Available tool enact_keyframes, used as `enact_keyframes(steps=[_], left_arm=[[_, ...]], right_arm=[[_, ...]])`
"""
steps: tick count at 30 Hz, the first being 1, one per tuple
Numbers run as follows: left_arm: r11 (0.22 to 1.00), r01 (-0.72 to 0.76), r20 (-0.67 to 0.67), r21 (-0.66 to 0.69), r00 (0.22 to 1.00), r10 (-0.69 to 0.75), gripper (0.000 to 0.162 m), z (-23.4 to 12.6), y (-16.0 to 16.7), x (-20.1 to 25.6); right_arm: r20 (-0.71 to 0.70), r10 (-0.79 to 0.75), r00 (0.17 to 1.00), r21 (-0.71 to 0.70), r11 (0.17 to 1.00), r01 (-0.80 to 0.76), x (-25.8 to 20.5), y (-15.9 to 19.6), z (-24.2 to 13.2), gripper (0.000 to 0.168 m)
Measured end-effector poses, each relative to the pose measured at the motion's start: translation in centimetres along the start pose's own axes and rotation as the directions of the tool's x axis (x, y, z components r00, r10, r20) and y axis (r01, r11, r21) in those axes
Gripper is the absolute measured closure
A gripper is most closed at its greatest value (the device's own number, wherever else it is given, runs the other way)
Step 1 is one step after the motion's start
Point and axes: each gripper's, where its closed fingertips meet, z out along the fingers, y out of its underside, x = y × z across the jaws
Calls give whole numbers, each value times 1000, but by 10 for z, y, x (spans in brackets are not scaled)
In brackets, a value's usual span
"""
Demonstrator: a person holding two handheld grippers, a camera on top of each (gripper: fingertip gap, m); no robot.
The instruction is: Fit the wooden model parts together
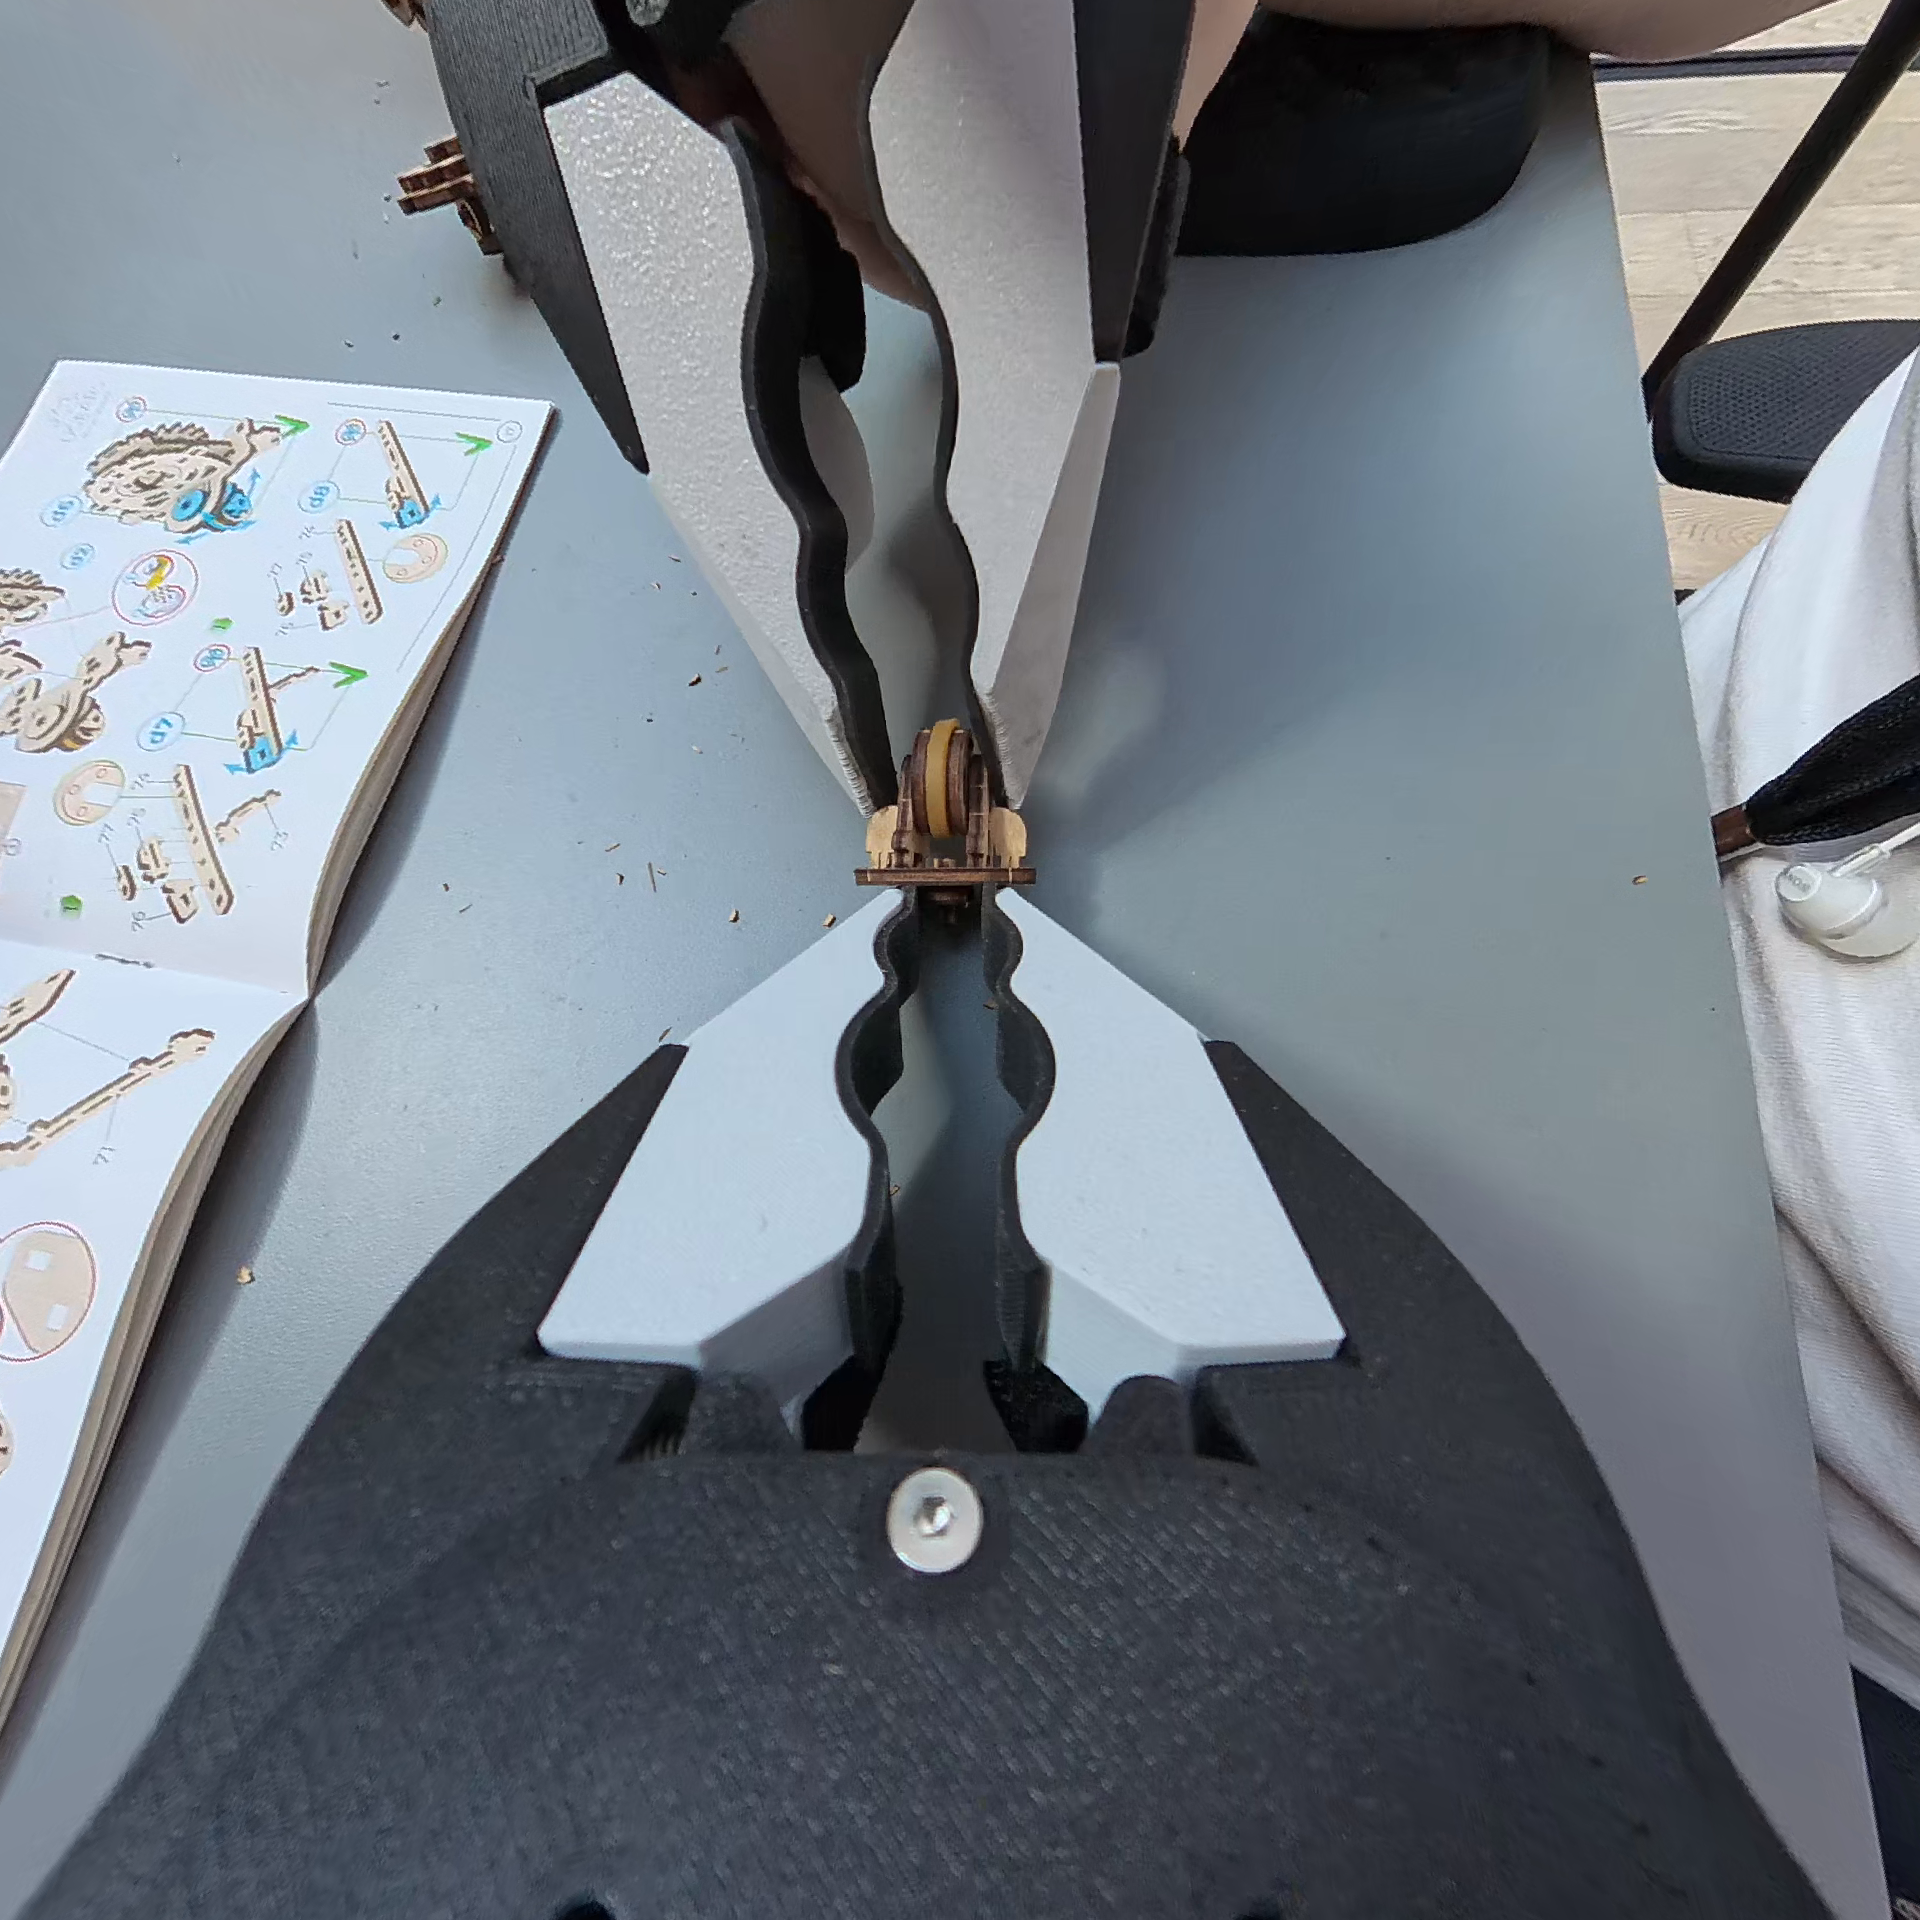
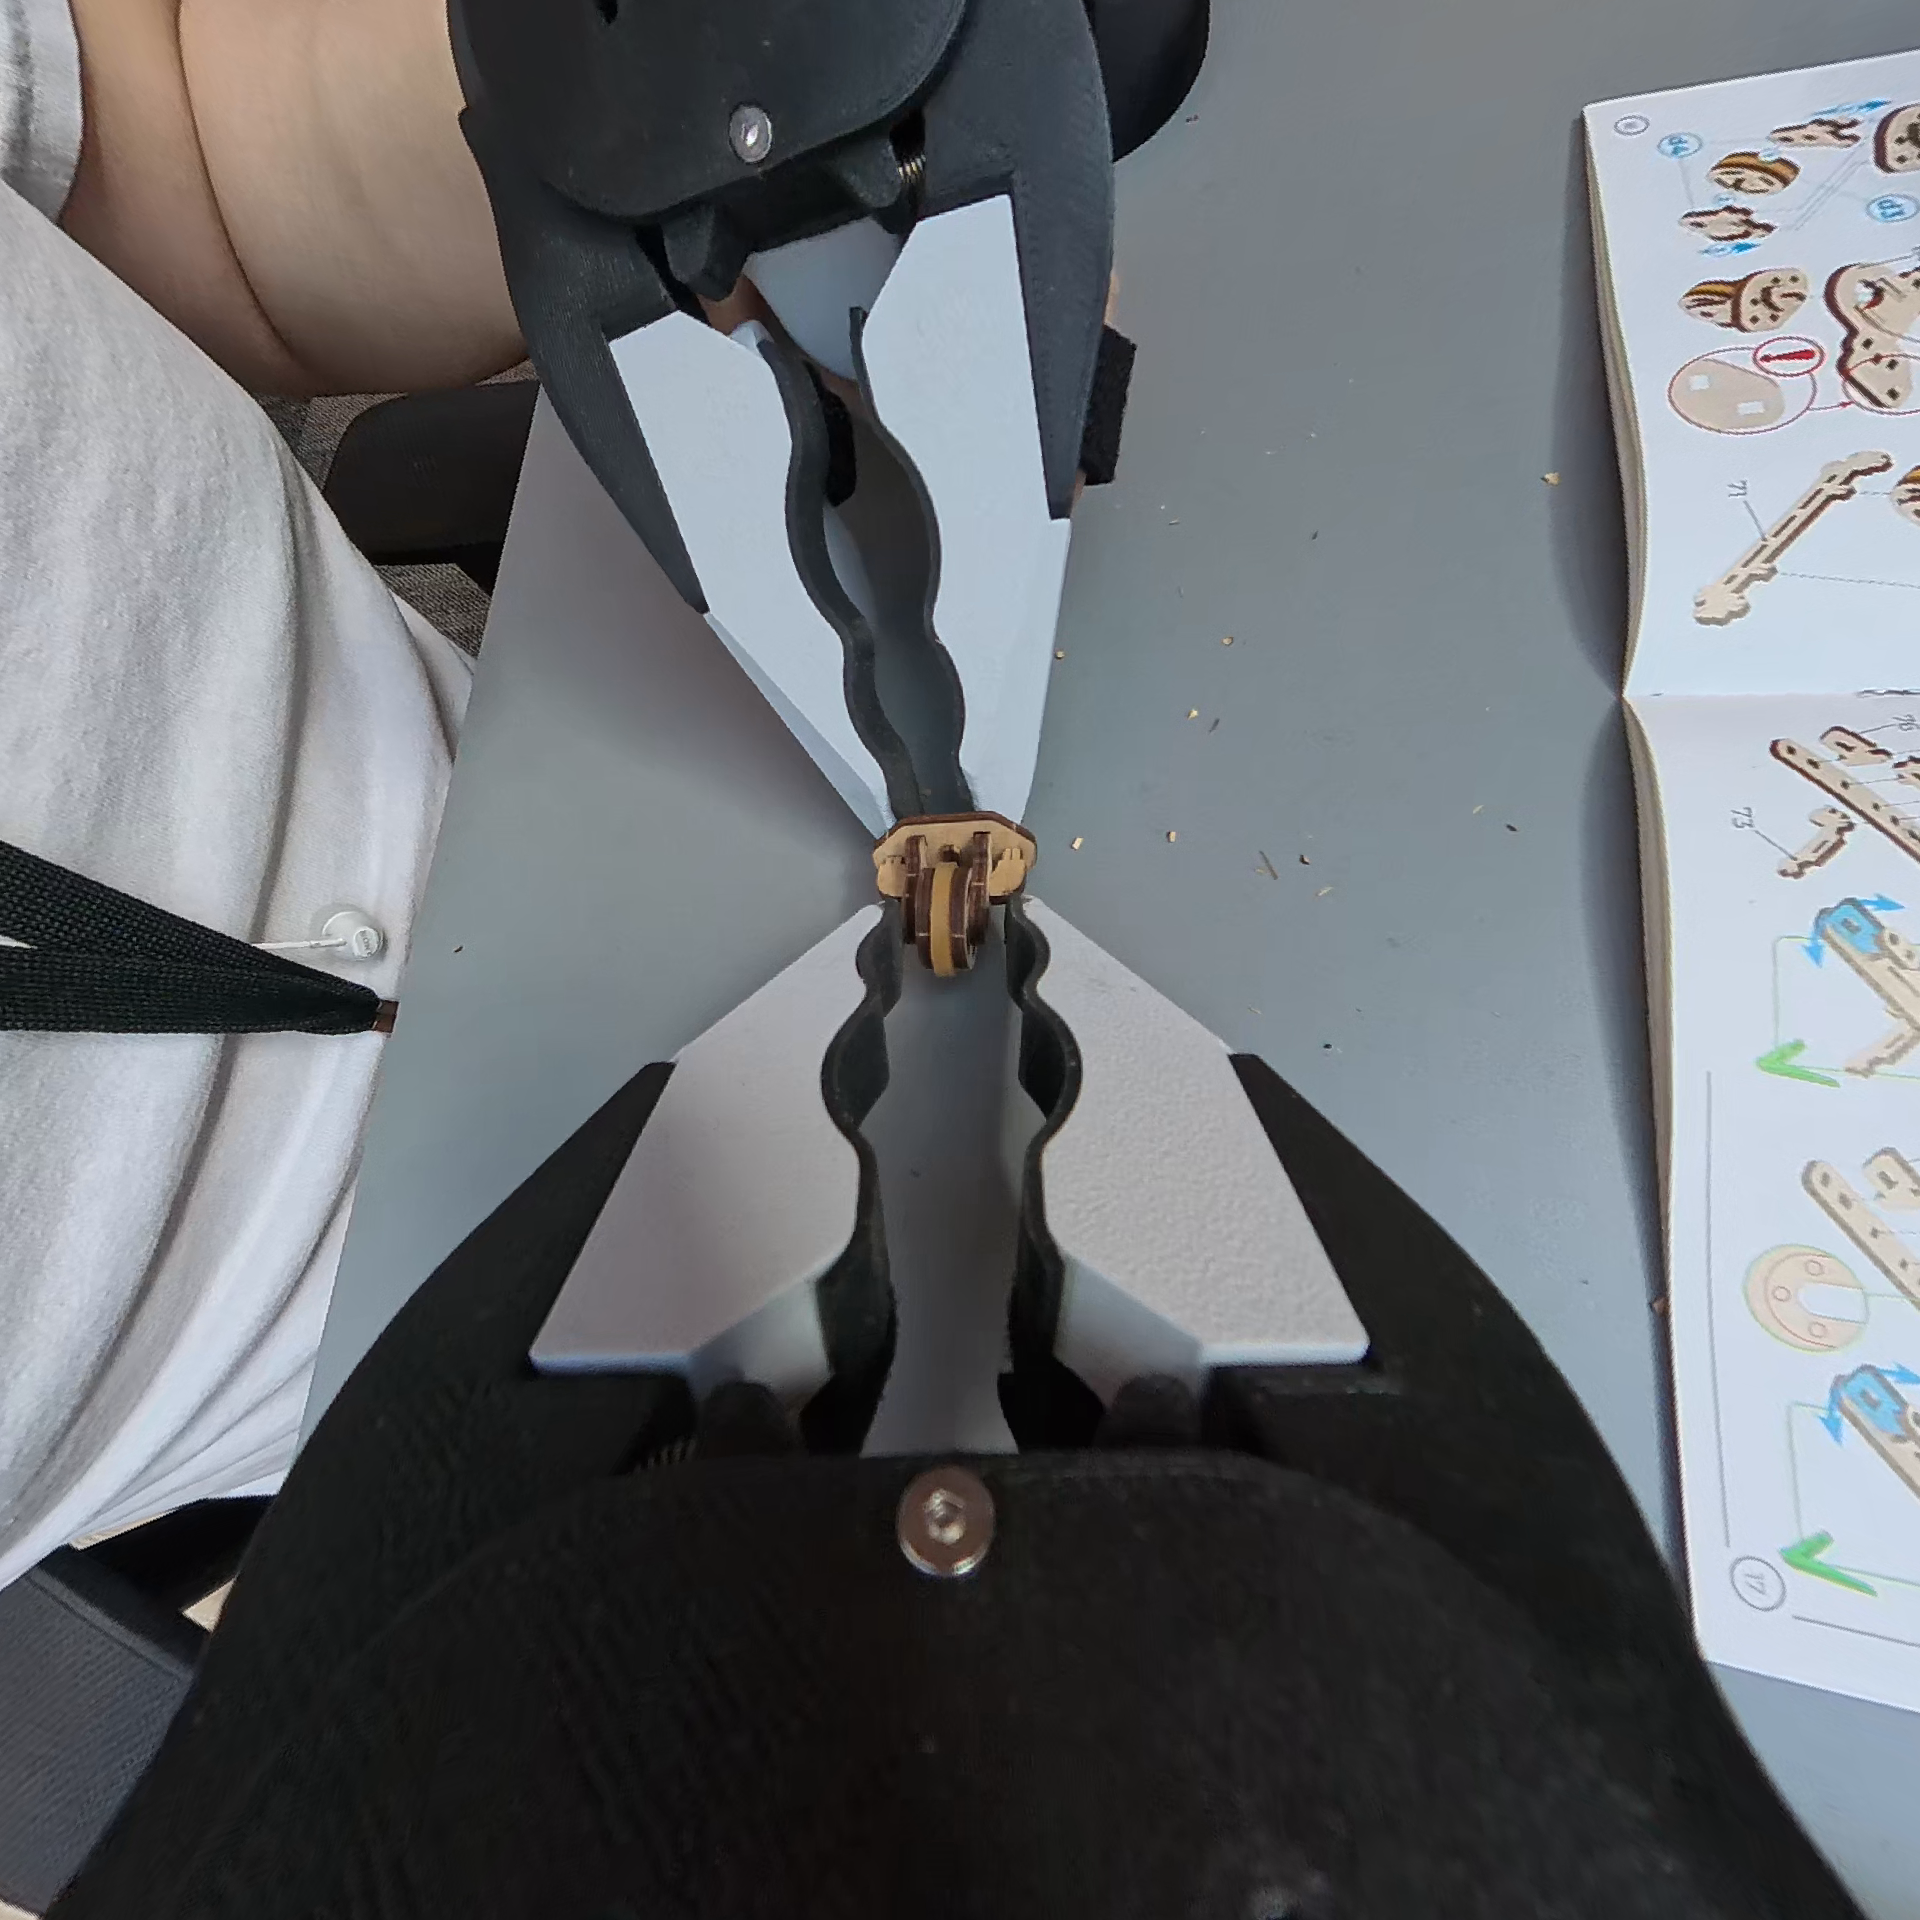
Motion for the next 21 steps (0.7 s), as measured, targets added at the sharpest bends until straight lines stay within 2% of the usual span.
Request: enact_keyframes(steps=[21], left_arm=[[1000, -16, 19, 0, 1000, 16, 155, -1, 0, 0]], right_arm=[[-29, 53, 998, 4, 999, -53, 0, -2, 1, 153]])
